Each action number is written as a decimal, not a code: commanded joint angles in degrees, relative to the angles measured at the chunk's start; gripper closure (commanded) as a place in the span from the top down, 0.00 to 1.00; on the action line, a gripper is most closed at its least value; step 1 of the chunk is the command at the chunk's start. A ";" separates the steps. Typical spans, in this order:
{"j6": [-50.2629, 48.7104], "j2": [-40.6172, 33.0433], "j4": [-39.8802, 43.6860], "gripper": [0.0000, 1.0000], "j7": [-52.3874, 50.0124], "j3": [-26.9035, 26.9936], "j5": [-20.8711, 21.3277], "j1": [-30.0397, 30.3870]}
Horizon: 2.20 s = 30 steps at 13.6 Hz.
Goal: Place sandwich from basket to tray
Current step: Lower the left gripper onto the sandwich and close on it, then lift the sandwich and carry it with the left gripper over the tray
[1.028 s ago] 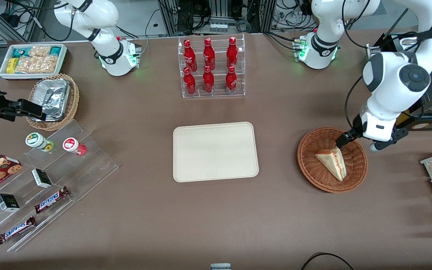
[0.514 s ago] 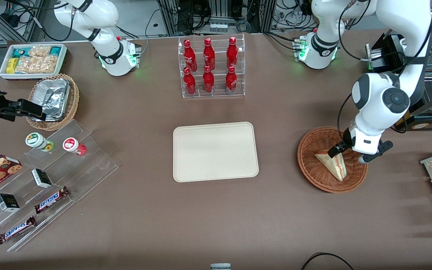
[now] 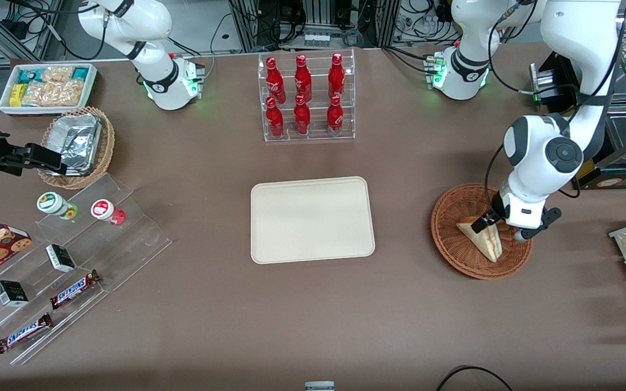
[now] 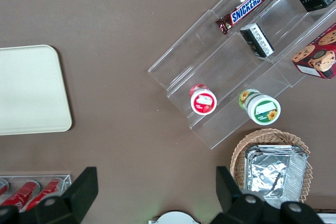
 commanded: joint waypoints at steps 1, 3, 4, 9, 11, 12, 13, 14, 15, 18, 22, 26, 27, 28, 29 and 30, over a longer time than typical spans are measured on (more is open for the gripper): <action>2.23 1.35 -0.29 1.00 -1.31 -0.07 0.08 -0.05; 3.02 2.41 -0.21 0.91 -1.31 0.01 0.08 -0.05; 2.94 2.50 -0.21 0.65 -1.31 -0.07 0.08 -0.05; 2.32 2.24 0.23 0.00 -0.35 0.01 0.16 -0.40; 1.62 1.01 0.50 0.00 -0.35 0.01 0.69 -0.66; -0.04 -0.47 0.50 0.00 -0.26 -0.07 1.13 -0.93; -2.75 -2.58 0.84 0.00 -0.26 -0.25 1.22 -1.01; -6.52 -4.69 1.81 0.00 -0.17 -1.21 1.31 -1.02; -11.34 -6.62 3.73 0.00 -0.26 -2.61 1.31 -1.02; -28.21 -9.36 13.99 0.00 -0.26 -7.70 1.22 -0.93; -35.92 -6.91 23.17 0.00 -1.40 -20.25 1.13 -1.02; -33.63 0.63 27.64 0.00 -2.54 -31.42 4.53 -1.19; -33.54 3.44 29.13 0.00 -5.24 -32.84 7.43 -3.54; -33.54 6.16 31.06 0.00 -7.97 -32.77 9.89 -6.17; -33.54 9.67 33.52 0.00 -10.17 -32.86 12.44 -8.64; -33.54 13.36 35.89 0.00 -12.28 -32.86 14.38 -10.75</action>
